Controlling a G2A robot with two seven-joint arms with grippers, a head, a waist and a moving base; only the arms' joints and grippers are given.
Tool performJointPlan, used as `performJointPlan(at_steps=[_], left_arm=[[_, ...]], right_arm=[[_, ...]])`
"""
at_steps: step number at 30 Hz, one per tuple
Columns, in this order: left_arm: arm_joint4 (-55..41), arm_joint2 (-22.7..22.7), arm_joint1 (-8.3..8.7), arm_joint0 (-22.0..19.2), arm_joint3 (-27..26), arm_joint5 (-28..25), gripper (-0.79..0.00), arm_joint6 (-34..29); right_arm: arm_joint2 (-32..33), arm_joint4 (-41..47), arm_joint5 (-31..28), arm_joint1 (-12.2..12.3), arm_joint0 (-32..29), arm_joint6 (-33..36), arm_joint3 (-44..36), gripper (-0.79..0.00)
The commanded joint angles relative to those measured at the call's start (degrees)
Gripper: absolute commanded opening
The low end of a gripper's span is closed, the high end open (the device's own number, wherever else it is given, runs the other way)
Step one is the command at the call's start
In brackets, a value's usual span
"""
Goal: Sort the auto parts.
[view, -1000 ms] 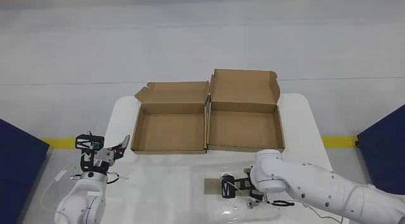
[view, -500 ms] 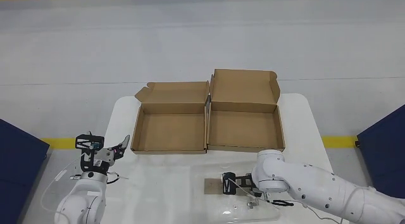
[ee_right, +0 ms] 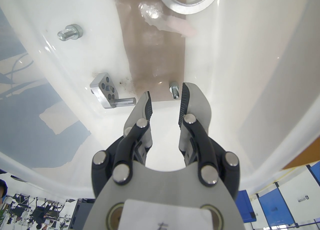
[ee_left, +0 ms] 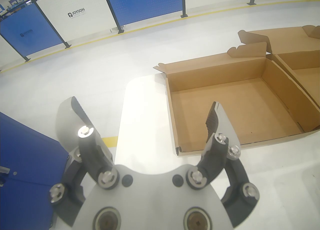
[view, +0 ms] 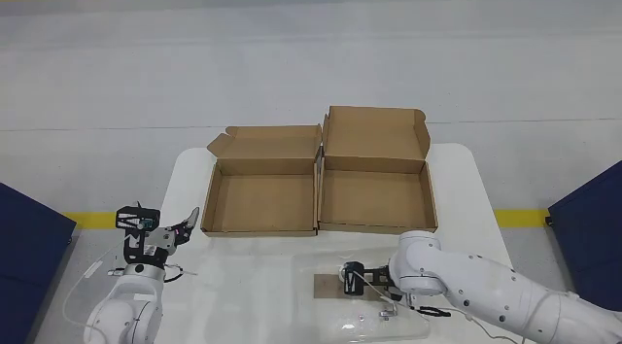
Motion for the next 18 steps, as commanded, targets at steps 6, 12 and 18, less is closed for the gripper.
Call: performJointPlan(at_steps=[6, 12, 18], left_arm=[[0.0, 0.0, 0.0, 0.0, 0.0, 0.0, 0.0, 0.0], [0.0, 0.0, 0.0, 0.0, 0.0, 0.0, 0.0, 0.0], [0.0, 0.0, 0.0, 0.0, 0.0, 0.0, 0.0, 0.0]], right_arm=[[1.1, -1.6, 0.2, -0.1, -1.1, -0.7, 0.0, -0.57], [2.0, -2.4, 0.1, -0.1, -2.0, -0.7, 0.2, -0.637], [2.8, -3.0, 0.0, -0.3, -2.8, -0.7, 0.6, -0.671]])
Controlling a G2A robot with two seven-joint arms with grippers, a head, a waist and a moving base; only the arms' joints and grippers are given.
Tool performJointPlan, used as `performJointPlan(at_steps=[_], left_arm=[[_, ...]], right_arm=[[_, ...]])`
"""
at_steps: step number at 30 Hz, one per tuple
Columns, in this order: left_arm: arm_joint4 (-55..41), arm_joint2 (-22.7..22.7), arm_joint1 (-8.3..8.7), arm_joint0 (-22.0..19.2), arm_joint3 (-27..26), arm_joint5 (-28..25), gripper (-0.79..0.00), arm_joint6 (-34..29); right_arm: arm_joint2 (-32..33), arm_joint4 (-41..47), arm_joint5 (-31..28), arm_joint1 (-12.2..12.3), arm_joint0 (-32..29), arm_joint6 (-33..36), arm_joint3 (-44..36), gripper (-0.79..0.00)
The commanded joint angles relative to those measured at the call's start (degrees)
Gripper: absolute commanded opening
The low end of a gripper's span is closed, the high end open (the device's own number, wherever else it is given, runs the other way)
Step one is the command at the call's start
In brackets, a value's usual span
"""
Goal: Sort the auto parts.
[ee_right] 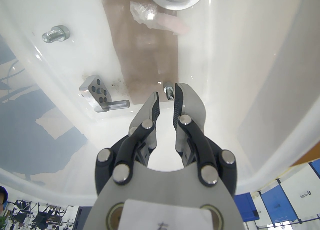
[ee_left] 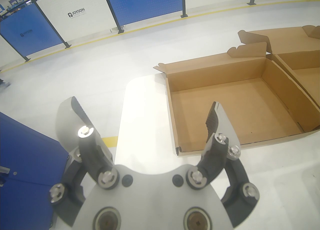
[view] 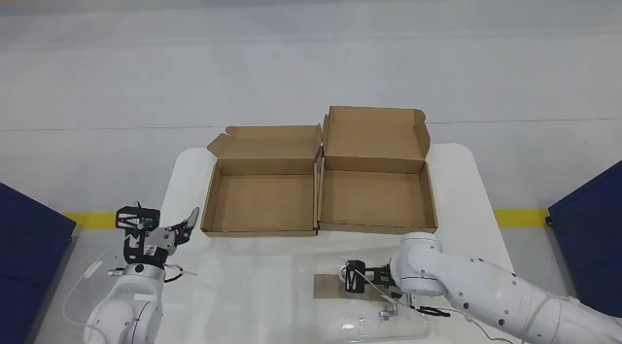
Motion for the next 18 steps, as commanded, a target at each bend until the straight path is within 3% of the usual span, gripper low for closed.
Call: performJointPlan(at_steps=[1, 11, 18], left_arm=[[0.0, 0.0, 0.0, 0.0, 0.0, 0.0, 0.0, 0.0], [0.0, 0.0, 0.0, 0.0, 0.0, 0.0, 0.0, 0.0], [0.0, 0.0, 0.0, 0.0, 0.0, 0.0, 0.0, 0.0]], right_arm=[[0.2, -0.1, -0.1, -0.1, -0.3, 0.1, 0.2, -0.674], [1.4, -0.8, -0.8, -0.6, -1.2, -0.4, 1.2, -0.785], [2.3, -0.1, -1.5, -0.9, -1.9, -0.3, 1.4, -0.785]])
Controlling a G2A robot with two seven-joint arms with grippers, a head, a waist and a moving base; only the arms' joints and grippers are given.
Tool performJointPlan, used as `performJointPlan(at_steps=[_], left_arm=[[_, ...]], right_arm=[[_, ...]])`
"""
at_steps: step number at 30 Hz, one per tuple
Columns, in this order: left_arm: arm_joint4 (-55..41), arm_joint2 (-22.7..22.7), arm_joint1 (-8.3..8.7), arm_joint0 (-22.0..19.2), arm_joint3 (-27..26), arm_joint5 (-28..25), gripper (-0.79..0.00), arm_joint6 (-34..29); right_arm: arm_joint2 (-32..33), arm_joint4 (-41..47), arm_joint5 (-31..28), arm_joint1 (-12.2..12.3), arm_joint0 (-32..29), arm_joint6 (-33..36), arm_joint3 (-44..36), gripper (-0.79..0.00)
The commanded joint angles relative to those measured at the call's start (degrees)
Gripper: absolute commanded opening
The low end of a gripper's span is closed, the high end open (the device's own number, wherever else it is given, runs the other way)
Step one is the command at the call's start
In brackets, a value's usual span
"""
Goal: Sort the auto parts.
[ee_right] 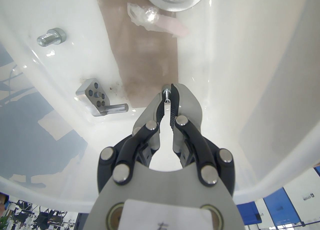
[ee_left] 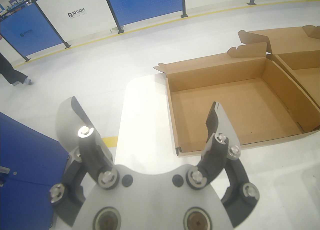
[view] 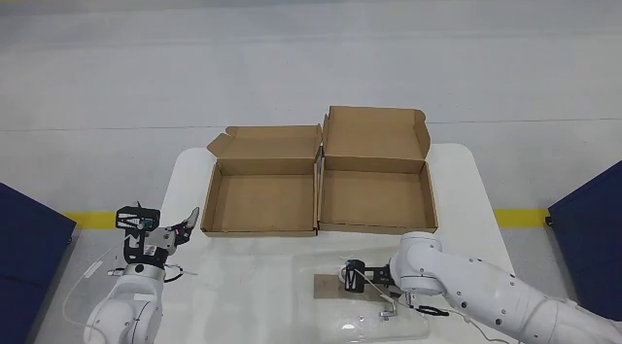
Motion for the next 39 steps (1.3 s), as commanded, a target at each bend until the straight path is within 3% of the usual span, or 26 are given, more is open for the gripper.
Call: performJointPlan(at_steps=[1, 13, 22, 26, 32, 36, 39], left_arm=[[0.0, 0.0, 0.0, 0.0, 0.0, 0.0, 0.0, 0.0], [0.0, 0.0, 0.0, 0.0, 0.0, 0.0, 0.0, 0.0], [0.0, 0.0, 0.0, 0.0, 0.0, 0.0, 0.0, 0.0], [0.0, 0.0, 0.0, 0.0, 0.0, 0.0, 0.0, 0.0], [0.0, 0.0, 0.0, 0.0, 0.0, 0.0, 0.0, 0.0], [0.0, 0.0, 0.0, 0.0, 0.0, 0.0, 0.0, 0.0], [0.0, 0.0, 0.0, 0.0, 0.0, 0.0, 0.0, 0.0]], right_arm=[[0.4, 0.2, 0.1, 0.0, -0.2, 0.5, -0.4, -0.785], [7.2, 5.9, -1.1, 3.4, -2.9, 6.4, -11.2, -0.785], [7.2, 6.3, -1.1, 3.3, -3.1, 5.6, -11.3, -0.785], [11.7, 13.9, -3.2, 4.3, -3.4, 0.1, -9.3, -0.785], [20.0, 34.4, -14.3, 7.8, -6.1, -5.1, -4.0, -0.785], [20.2, 43.5, -17.4, 10.2, -7.4, -8.2, -1.6, -0.785], [19.8, 44.6, -17.9, 10.5, -7.2, -8.7, -1.3, -0.785]])
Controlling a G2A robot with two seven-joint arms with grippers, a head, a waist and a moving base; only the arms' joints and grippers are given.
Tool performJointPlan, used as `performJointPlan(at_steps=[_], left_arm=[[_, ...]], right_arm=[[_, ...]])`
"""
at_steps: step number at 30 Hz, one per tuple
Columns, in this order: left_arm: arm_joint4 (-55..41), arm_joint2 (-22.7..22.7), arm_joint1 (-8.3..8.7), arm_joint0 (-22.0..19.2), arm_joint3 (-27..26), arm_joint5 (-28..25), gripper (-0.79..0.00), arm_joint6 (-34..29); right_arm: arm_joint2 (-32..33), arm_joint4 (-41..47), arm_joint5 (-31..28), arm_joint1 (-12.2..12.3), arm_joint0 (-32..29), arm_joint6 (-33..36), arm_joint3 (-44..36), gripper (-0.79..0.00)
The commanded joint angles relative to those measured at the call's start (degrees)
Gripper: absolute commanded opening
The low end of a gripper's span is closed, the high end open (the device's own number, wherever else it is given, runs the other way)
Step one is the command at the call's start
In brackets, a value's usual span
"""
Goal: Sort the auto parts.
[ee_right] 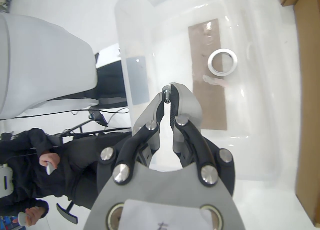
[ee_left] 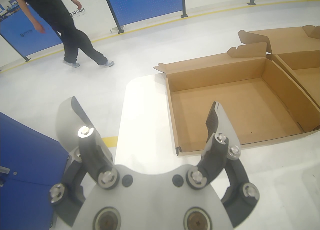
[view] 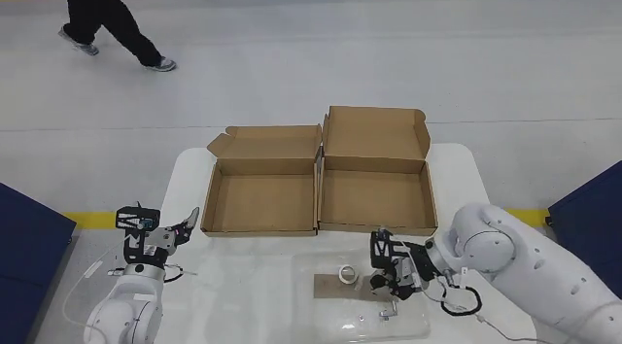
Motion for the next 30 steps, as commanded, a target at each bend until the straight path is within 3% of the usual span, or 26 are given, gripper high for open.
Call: performJointPlan(at_steps=[1, 10, 15, 21, 26, 30], left_arm=[[0.0, 0.0, 0.0, 0.0, 0.0, 0.0, 0.0, 0.0], [0.0, 0.0, 0.0, 0.0, 0.0, 0.0, 0.0, 0.0], [0.0, 0.0, 0.0, 0.0, 0.0, 0.0, 0.0, 0.0], [0.0, 0.0, 0.0, 0.0, 0.0, 0.0, 0.0, 0.0], [0.0, 0.0, 0.0, 0.0, 0.0, 0.0, 0.0, 0.0], [0.0, 0.0, 0.0, 0.0, 0.0, 0.0, 0.0, 0.0]], right_arm=[[0.0, -0.2, 0.1, 0.0, 0.0, 0.1, 0.0, -0.785], [0.8, 1.6, -0.4, 0.1, -0.5, -2.0, 1.3, -0.785], [1.8, 16.4, -5.9, 1.8, -2.7, -5.9, 6.7, -0.785], [-1.9, 29.4, -10.9, 5.4, -3.0, -10.9, 8.7, -0.785], [-7.7, 36.1, -15.2, 8.1, -1.3, -15.2, 7.3, -0.785], [-7.7, 36.1, -15.2, 8.1, -1.3, -15.2, 7.3, -0.785]])
